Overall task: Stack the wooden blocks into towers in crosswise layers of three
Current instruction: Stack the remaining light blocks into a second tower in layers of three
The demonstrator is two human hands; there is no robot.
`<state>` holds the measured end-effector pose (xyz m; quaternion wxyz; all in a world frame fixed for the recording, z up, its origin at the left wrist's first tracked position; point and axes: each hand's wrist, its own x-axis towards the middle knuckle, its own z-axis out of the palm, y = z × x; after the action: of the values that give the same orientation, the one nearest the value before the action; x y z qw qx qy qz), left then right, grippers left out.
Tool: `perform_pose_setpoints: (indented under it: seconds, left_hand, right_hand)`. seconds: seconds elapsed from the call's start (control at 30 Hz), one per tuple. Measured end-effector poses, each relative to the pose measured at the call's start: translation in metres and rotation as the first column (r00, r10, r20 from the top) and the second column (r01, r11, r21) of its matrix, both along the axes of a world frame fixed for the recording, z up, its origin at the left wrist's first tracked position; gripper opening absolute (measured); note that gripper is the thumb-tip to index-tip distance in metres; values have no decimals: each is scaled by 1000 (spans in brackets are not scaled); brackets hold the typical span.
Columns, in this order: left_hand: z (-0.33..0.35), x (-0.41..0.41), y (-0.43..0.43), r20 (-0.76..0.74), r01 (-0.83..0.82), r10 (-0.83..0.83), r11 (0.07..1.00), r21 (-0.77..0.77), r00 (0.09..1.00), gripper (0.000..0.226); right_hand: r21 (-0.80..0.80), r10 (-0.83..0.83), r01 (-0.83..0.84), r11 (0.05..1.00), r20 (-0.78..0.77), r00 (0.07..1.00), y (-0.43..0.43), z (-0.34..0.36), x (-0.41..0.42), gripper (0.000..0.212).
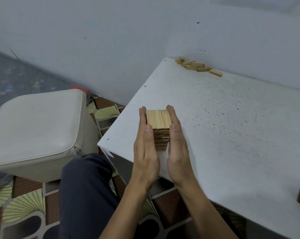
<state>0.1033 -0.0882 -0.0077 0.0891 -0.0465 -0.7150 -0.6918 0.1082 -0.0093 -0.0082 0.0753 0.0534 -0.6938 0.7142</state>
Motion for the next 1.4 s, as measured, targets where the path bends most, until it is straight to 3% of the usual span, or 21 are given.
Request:
perform_pose_setpoints:
  seconds: [0.37, 0.47, 0.63, 1.13, 1.4]
  left_hand:
    - [-3, 0, -2, 22, 13, -12, 1000, -18, 1000, 55]
    - [-9, 1, -3, 87, 20, -18, 1000, -23, 996, 51]
    - [-17, -2, -5, 148, 26, -31, 999, 35, 988, 69]
    - [-23, -5, -5, 172, 30, -28, 1000, -9, 985, 73]
    - [-5, -9, -11, -10, -30, 30, 999, -45, 1000, 56]
  right_hand:
    - [-28, -17, 18, 999, 19, 1000, -1, -3, -1, 58]
    - [-50, -21, 24, 998, 57, 998, -3, -8, -3, 74]
    - [-64, -5, 14, 998, 147, 989, -6, -17, -6, 98]
    - [-54, -12, 21, 998, 169, 985, -8, -18, -5, 101]
    - [-19, -69, 71, 997, 98, 993, 4, -3, -8, 78]
